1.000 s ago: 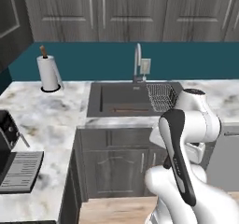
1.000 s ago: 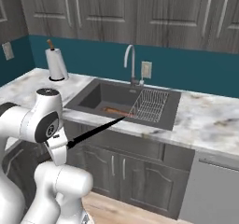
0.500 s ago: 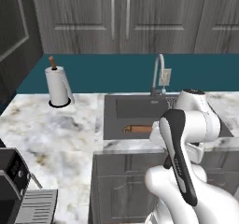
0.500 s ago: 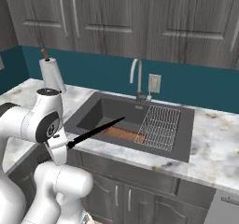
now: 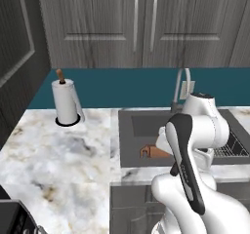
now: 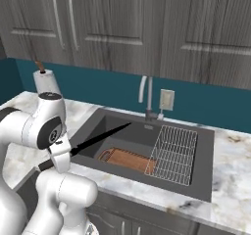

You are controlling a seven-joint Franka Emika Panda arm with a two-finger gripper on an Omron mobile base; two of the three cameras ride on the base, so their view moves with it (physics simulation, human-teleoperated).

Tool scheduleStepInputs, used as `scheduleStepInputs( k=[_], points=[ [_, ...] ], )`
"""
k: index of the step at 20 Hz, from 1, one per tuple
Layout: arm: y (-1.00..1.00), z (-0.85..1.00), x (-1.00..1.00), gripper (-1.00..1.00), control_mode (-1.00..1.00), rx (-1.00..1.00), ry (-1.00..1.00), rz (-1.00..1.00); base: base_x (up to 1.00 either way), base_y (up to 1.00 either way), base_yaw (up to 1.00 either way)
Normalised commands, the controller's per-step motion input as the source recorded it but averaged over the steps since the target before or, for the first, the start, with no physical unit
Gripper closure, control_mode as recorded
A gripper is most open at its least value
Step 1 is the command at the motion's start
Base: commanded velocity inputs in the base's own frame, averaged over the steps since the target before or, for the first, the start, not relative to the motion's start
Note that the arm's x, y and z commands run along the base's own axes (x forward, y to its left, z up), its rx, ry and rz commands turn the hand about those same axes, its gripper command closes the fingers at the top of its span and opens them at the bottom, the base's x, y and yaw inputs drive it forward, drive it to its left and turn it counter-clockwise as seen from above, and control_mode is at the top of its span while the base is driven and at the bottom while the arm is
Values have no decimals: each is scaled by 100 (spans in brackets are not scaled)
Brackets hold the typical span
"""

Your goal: Move the cutting board and knife to the sink. Then move spray from the cabinet to the counter.

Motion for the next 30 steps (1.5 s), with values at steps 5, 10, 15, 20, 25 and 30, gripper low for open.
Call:
scheduleStepInputs(
  k=[5, 10, 15, 20, 25, 30],
  points=[
    [0, 0, 0, 100, 100, 0, 0, 0, 55, 1, 0],
    [0, 0, 0, 100, 100, 0, 0, 0, 50, 1, 0],
    [0, 0, 0, 100, 100, 0, 0, 0, 36, 3, 0],
    [0, 0, 0, 100, 100, 0, 0, 0, 1, 0, 0],
    [0, 0, 0, 100, 100, 0, 0, 0, 0, 0, 0],
    [0, 0, 0, 100, 100, 0, 0, 0, 0, 0, 0]
  ],
)
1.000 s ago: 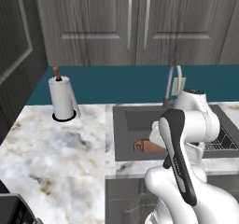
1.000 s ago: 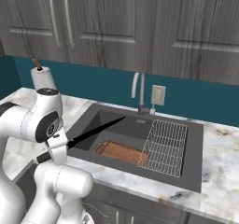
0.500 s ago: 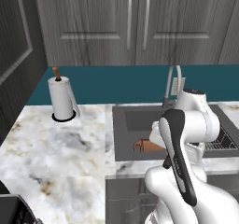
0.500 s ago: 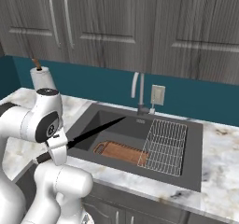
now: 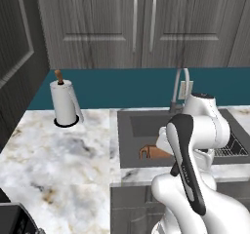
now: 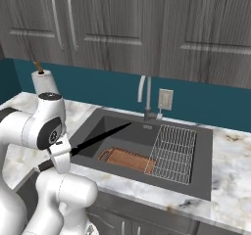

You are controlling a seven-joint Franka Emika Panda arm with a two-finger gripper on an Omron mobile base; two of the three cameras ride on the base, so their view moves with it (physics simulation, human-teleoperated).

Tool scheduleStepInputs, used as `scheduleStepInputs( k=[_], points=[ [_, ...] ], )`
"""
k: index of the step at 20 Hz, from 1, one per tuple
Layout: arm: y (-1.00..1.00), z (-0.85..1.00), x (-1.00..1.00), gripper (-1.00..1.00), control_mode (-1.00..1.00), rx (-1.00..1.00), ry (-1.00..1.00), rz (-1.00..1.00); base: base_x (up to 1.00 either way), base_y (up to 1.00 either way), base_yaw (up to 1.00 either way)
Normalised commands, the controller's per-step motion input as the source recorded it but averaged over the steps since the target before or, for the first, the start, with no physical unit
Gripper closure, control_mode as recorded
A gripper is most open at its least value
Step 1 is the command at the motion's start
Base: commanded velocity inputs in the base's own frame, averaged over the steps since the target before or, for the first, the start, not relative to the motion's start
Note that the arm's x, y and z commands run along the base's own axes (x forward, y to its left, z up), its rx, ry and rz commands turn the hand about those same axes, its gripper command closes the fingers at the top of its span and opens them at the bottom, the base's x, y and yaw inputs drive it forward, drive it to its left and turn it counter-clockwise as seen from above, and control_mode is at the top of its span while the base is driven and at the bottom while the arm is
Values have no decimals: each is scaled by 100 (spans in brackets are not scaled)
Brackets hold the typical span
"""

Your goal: Move the cutting board and knife to the sink. Then move spray from the cabinet to the counter.

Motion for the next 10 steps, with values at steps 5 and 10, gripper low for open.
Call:
scheduleStepInputs(
  k=[5, 10],
  points=[
    [0, -2, 7, 100, -100, 0, 0, -5, 0, 0, 0],
    [0, -5, 38, 100, -100, 0, 1, -8, 0, 0, 0]
  ],
)
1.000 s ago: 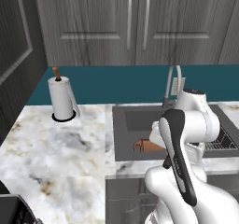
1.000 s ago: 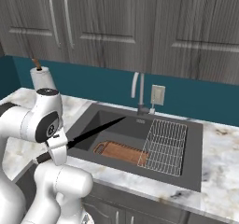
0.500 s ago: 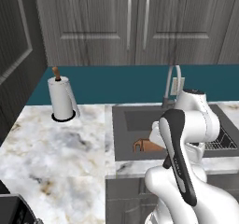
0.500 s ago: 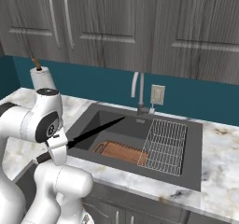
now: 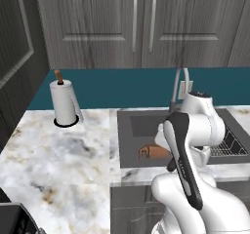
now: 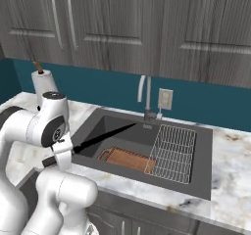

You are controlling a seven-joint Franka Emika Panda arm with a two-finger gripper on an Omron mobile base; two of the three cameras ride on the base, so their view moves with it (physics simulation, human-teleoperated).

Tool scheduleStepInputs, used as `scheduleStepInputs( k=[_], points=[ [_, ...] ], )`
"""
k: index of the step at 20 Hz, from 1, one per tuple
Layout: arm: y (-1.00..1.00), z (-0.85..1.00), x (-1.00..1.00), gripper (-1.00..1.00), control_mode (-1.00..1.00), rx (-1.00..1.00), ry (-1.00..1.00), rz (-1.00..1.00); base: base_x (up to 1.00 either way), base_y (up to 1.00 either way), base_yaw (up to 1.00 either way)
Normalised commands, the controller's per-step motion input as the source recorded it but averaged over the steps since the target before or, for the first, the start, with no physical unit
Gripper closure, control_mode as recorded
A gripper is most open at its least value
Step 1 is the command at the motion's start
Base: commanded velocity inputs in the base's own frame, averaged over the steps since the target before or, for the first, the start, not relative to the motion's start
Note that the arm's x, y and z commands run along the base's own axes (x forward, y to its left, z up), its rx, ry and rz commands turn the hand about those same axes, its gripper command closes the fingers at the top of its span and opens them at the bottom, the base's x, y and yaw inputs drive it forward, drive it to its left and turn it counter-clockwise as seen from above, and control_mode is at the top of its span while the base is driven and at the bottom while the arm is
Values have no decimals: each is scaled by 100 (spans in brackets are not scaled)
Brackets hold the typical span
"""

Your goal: Move the cutting board and knife to the sink. Then move spray from the cabinet to the counter.

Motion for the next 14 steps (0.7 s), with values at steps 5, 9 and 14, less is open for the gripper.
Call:
scheduleStepInputs(
  k=[5, 9, 14],
  points=[
    [0, -3, 56, 100, -100, 8, 6, -2, 0, 0, 0],
    [0, -8, 55, 100, -100, 12, 13, 0, 0, 0, 0],
    [-4, -14, 55, 100, -100, 19, 15, 0, 0, 0, 0]
  ],
)
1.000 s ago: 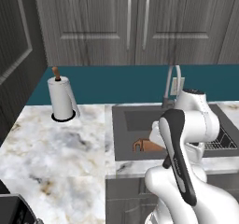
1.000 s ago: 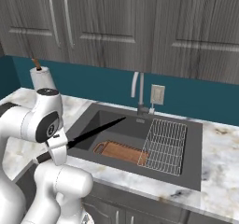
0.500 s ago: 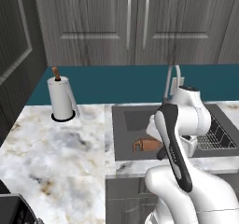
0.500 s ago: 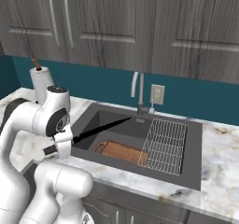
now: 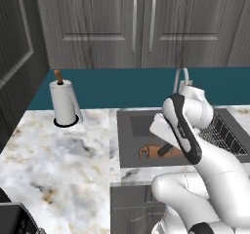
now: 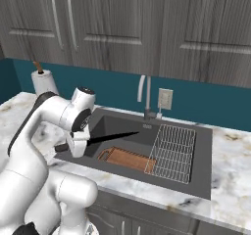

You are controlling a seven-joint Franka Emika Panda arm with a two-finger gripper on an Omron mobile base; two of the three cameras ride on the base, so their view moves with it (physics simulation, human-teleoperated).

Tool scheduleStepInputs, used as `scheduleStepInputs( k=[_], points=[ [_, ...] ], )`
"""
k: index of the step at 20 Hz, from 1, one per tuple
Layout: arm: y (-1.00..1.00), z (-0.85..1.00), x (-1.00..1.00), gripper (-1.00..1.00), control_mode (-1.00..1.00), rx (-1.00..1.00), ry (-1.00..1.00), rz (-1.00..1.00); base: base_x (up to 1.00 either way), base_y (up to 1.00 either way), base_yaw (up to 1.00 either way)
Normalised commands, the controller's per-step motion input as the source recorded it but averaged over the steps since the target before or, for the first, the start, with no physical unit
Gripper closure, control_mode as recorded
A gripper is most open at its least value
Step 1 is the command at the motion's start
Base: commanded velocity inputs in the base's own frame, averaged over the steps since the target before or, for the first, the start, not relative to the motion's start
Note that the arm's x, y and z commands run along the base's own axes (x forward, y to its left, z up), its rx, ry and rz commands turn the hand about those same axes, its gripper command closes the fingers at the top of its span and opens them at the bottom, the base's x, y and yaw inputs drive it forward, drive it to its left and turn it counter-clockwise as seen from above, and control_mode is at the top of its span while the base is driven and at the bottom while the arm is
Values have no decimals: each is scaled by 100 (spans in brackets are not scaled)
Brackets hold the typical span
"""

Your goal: Move the cutting board and knife to the sink. Then move spray from the cabinet to the counter.

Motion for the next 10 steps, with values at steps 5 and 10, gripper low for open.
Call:
scheduleStepInputs(
  k=[5, 10],
  points=[
    [2, -26, 53, 100, -100, 7, 7, 0, 0, 0, 0],
    [0, -29, 35, 100, -100, 2, 0, 0, 0, 0, 0]
  ],
)
